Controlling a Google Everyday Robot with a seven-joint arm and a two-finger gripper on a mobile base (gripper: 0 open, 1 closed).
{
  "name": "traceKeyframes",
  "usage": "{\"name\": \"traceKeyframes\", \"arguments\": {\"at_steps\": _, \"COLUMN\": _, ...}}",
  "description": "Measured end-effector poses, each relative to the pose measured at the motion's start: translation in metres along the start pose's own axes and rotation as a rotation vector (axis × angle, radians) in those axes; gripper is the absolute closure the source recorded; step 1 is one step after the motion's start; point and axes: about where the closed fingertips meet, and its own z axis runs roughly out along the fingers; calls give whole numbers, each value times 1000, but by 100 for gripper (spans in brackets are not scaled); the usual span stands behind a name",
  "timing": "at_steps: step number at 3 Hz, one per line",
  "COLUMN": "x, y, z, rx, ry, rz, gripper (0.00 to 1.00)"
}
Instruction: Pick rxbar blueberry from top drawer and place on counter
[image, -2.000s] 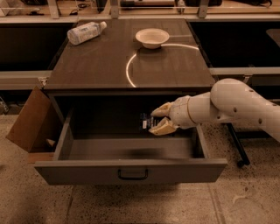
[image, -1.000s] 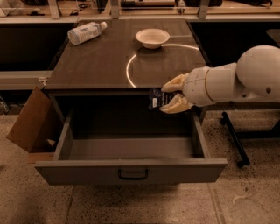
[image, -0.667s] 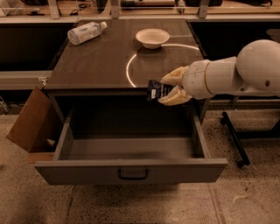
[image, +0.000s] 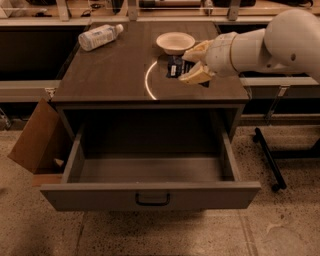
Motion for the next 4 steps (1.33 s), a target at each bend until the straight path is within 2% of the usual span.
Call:
{"name": "traceKeyframes", "arguments": {"at_steps": 1, "x": 4, "y": -42, "z": 32, "rx": 14, "ry": 0, "rz": 49, "gripper": 80}}
{"name": "traceKeyframes", "arguments": {"at_steps": 2, "x": 13, "y": -55, "z": 63, "rx": -28, "ry": 5, "rz": 106, "gripper": 57}}
{"name": "traceKeyframes", "arguments": {"at_steps": 3, "x": 24, "y": -51, "z": 91, "rx": -93, "ry": 24, "rz": 152, "gripper": 33}}
{"name": "traceKeyframes", "arguments": {"at_steps": 4, "x": 31, "y": -48, "z": 104, "rx": -126, "ry": 35, "rz": 178, "gripper": 10}}
